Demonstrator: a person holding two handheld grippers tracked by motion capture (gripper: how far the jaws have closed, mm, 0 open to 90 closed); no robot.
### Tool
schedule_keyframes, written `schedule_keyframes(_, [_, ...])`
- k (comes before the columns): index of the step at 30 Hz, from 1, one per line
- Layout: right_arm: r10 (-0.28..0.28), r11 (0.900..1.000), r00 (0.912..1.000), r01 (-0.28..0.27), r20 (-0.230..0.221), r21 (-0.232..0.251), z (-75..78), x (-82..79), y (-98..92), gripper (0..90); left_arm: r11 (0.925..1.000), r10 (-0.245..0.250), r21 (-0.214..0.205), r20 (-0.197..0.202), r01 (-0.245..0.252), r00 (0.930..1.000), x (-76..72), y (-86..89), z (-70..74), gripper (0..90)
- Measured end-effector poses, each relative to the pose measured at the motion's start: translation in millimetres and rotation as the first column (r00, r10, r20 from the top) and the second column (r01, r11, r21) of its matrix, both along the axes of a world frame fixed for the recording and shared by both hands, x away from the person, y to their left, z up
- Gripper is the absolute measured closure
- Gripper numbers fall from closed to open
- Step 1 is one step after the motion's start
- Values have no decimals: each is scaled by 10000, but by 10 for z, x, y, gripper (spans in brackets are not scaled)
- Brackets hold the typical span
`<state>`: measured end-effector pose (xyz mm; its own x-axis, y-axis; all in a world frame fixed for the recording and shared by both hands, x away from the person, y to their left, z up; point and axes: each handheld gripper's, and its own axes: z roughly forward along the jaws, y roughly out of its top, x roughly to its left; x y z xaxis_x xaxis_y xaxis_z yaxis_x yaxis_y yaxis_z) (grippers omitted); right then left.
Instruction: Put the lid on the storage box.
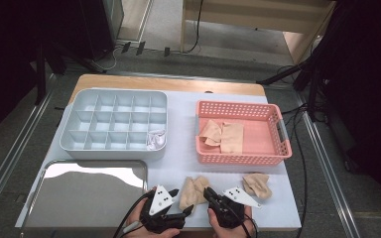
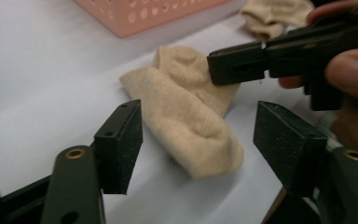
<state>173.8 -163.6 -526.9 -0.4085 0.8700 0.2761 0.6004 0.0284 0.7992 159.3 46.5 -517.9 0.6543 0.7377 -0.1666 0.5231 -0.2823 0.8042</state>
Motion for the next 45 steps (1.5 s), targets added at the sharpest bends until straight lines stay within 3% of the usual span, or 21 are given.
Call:
schedule_keyframes(2, [107,9999,9999,-107,28,6,0,-21,16,841,9983,318,497,-533,-291,9981,46,-4,-45,488])
schedule_keyframes(4, [187,9998,9998,-188,31,28,-8,-33,22,842,9973,503,575,-977,-448,9939,77,30,-49,608])
schedule_keyframes(6, [282,9996,9995,-281,171,-33,-6,-46,20,844,9975,558,498,-979,-511,9936,88,76,-25,718])
schedule_keyframes(10, [266,9996,9993,-266,265,-22,3,-49,5,846,9976,582,435,-1070,-538,9926,126,160,-18,846])
schedule_keyframes(16, [75,10000,9996,-73,279,-67,14,-65,-62,853,9938,1106,191,-1113,-1092,9876,170,345,-10,812])
schedule_keyframes(19, [-110,9995,9996,118,260,-288,8,-67,-121,854,9877,1562,74,-1118,-1564,9814,202,456,-21,770])
schedule_keyframes(22, [-210,9990,9996,216,182,-382,6,-56,-176,849,9830,1767,-301,-1077,-1809,9784,223,563,-11,704])
schedule_keyframes(25, [-218,9996,9994,223,278,-191,18,-52,-225,826,9805,1547,-1084,-904,-1641,9838,186,602,31,632])
schedule_keyframes(28, [-274,9995,9988,279,416,-117,40,-60,-255,805,9833,988,-1474,-608,-1069,9932,115,514,62,563])
schedule_keyframes(31, [-375,9993,9985,376,395,-5,48,-53,-281,799,9942,548,-908,-328,-576,9980,67,329,54,492])
schedule_keyframes(33, [-409,9992,9981,409,457,8,46,-45,-295,774,9987,475,178,-198,-472,9987,61,190,17,455])
schedule_keyframes(35, [-589,9981,9971,597,481,-151,36,-32,-293,673,9958,195,907,-406,-157,9990,66,103,-24,400])
schedule_keyframes(37, [-741,9957,9968,757,311,-526,6,-5,-273,628,9901,450,1341,-283,-408,9986,64,80,-50,412])
schedule_keyframes(38, [-717,9955,9972,730,232,-600,-11,7,-265,621,9892,583,1362,-309,-536,9978,75,99,-49,424])
schedule_keyframes(42, [-587,9926,9983,579,-37,-1072,-45,17,-221,666,9895,1258,786,-496,-1217,9908,151,315,14,547])
schedule_keyframes(45, [-529,9912,9986,517,-69,-1217,-50,20,-234,675,9838,1635,842,-625,-1580,9846,206,455,11,593])
